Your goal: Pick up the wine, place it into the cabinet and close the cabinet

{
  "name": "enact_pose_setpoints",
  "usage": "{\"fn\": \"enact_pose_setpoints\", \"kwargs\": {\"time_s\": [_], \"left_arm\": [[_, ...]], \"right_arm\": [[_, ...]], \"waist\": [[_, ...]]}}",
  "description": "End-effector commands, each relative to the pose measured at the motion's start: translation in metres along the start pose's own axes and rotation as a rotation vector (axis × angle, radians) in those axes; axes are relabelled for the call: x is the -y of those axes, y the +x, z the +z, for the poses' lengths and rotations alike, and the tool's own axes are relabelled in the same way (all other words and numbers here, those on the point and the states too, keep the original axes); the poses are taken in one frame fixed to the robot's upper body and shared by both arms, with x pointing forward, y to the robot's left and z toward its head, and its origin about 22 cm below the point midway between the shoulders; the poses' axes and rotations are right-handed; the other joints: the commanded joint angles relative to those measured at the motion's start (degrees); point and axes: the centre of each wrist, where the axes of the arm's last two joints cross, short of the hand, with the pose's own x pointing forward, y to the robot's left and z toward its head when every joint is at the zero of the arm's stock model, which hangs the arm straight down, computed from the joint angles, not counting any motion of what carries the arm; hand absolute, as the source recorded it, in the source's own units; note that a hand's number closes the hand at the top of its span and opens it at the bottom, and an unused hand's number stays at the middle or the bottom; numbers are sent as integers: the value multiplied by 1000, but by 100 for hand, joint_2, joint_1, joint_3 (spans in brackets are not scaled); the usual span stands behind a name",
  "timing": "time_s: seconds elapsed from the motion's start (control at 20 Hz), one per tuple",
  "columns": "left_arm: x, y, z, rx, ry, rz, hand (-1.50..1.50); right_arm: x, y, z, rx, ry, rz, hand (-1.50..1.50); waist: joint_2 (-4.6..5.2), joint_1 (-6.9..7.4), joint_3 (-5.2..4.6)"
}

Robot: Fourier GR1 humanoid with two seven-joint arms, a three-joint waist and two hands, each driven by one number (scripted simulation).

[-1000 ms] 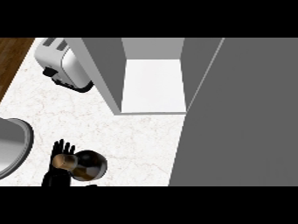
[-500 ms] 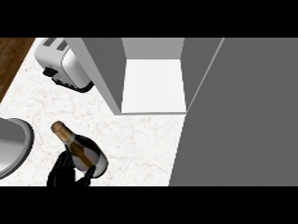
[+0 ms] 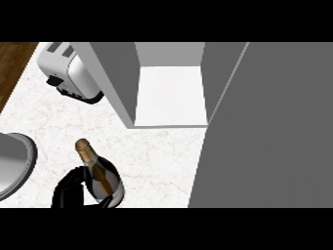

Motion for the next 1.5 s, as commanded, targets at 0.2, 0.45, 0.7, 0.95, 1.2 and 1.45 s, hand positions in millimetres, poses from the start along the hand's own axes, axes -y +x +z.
{"fn": "enact_pose_setpoints", "kwargs": {"time_s": [0.2, 0.45, 0.7, 0.95, 1.2, 1.45], "left_arm": [[-25, 16, -49, -12, -314, -114, 150], [6, 29, -70, -27, -391, -44, 150], [45, 25, -52, -13, -440, -4, 150], [56, 53, -46, -1, -477, -7, 150], [85, 65, -33, -23, -498, 15, 150], [100, 81, -45, 24, -489, -24, 150]], "right_arm": [[9, 29, 17, 87, 3, -20, -150], [11, 36, 31, 82, -15, -10, -150], [14, 43, 34, 93, -15, -6, -150], [9, 35, 30, 73, -21, -3, -150], [10, 37, 40, 83, -13, -5, -150], [16, 42, 42, 86, -32, 1, -150]], "waist": [[25, -24, -5], [0, -8, 2], [-4, 11, 2], [-5, 72, 2], [-19, 35, 5], [-6, 21, 4]]}}
